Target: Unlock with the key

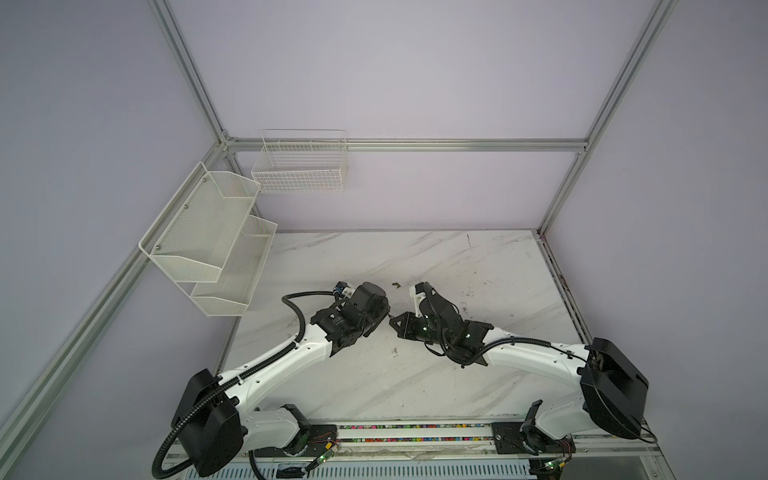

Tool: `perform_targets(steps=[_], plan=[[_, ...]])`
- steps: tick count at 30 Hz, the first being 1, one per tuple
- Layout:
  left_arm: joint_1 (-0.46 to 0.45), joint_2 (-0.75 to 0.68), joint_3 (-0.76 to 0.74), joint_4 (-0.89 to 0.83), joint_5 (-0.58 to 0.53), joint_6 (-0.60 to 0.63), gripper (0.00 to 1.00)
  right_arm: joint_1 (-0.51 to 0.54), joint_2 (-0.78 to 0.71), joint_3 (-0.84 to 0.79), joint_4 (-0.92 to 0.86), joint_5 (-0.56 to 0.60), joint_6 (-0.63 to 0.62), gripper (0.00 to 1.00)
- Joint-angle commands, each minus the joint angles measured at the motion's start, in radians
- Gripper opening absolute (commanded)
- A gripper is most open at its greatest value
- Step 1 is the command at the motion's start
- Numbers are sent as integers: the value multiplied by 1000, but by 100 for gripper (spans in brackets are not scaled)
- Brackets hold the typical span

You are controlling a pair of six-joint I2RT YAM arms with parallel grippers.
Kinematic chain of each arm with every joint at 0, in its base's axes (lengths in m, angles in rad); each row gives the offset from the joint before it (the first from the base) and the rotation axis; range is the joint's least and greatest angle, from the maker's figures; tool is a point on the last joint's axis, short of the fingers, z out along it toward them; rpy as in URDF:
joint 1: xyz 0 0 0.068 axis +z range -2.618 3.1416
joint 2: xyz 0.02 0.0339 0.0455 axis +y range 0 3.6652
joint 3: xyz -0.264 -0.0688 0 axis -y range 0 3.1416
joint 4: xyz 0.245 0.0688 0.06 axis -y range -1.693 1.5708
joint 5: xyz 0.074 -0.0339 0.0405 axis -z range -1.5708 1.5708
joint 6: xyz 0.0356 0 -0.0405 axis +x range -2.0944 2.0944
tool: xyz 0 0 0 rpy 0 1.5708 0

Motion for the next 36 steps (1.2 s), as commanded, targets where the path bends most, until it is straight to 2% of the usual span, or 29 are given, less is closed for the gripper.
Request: perform_targets(steps=[1, 13, 36], plan=[[-2, -6, 43, 42, -3, -21, 0, 4, 16, 29, 22, 21, 15, 0], [-7, -9, 34, 42, -7, -29, 0, 4, -2, 42, 17, 74, 16, 0], [-9, 4, 46, 58, -14, -59, 0, 21, 23, 42, 17, 50, 30, 0]])
